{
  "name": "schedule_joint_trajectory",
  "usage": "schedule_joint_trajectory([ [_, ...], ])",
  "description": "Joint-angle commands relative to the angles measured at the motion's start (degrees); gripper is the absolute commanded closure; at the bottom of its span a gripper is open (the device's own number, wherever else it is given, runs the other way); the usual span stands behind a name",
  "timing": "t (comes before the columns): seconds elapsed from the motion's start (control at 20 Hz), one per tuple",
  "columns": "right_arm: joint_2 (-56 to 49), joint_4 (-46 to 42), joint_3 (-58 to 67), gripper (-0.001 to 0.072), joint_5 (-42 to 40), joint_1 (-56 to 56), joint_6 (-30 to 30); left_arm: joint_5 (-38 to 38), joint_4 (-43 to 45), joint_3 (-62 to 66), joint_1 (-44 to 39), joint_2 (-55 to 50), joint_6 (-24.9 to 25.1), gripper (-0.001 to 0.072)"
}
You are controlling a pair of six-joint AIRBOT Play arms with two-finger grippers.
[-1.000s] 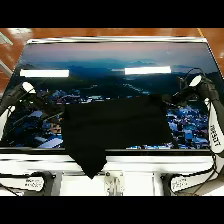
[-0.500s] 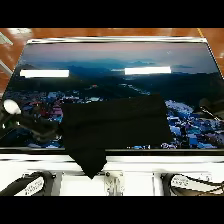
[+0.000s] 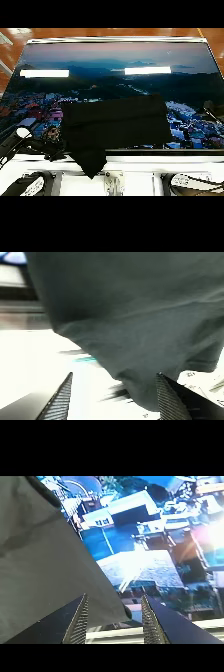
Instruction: Fold the shirts.
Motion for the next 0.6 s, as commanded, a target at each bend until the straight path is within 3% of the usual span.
schedule_joint_trajectory([
  [0.0,-1.55,-0.13,-1.36,0.0240,-0.72,-0.20,0.07,1.03,-0.98,-2.08,0.02,-0.76,-0.04,0.0103],
  [0.25,-2.43,-0.11,-4.59,0.0239,-2.51,-0.20,0.17,4.11,-3.32,-2.10,-0.35,-4.00,0.17,0.0103],
  [0.55,-2.78,0.15,-4.57,0.0240,-5.03,-0.20,1.62,8.85,-6.34,-2.10,-7.28,-9.55,0.22,0.0104],
])
